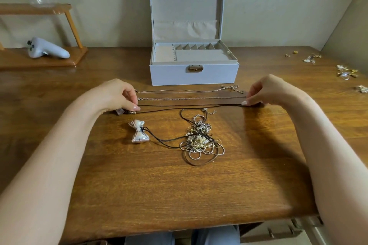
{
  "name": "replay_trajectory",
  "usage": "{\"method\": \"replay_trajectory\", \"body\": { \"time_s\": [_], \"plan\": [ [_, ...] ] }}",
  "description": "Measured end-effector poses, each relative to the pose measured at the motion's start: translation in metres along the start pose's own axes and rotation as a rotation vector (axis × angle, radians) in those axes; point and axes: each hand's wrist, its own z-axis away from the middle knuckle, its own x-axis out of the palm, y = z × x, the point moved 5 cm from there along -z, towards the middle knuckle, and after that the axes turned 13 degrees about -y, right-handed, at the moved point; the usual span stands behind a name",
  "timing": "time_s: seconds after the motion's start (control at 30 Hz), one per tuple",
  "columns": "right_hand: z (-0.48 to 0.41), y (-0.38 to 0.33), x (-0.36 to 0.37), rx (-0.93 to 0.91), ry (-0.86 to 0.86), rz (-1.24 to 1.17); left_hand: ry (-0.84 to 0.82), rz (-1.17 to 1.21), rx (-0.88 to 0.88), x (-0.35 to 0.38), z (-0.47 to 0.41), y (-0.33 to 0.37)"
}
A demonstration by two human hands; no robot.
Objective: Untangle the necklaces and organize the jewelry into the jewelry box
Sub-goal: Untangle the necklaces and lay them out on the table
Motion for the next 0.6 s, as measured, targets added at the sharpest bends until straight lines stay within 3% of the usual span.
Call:
{"method": "replay_trajectory", "body": {
  "time_s": [0.17,0.3,0.37,0.47,0.6],
  "plan": [
    [0.001,-0.002,-0.001,-0.033,0.036,0.045,0.088,-0.059,-0.007,-0.004,0.002,0.004],
    [0.01,-0.022,-0.004,-0.167,0.201,0.051,0.169,-0.011,0.099,-0.012,0.012,0.014],
    [0.014,-0.04,0.005,-0.301,0.149,0.025,0.03,0.028,0.174,-0.007,0.018,0.023],
    [0.02,-0.07,0.037,-0.53,-0.102,0.083,-0.204,-0.075,0.22,0.009,0.023,0.031],
    [0.02,-0.08,0.064,-0.616,-0.27,0.157,-0.346,-0.172,0.215,0.025,0.024,0.036]
  ]
}}
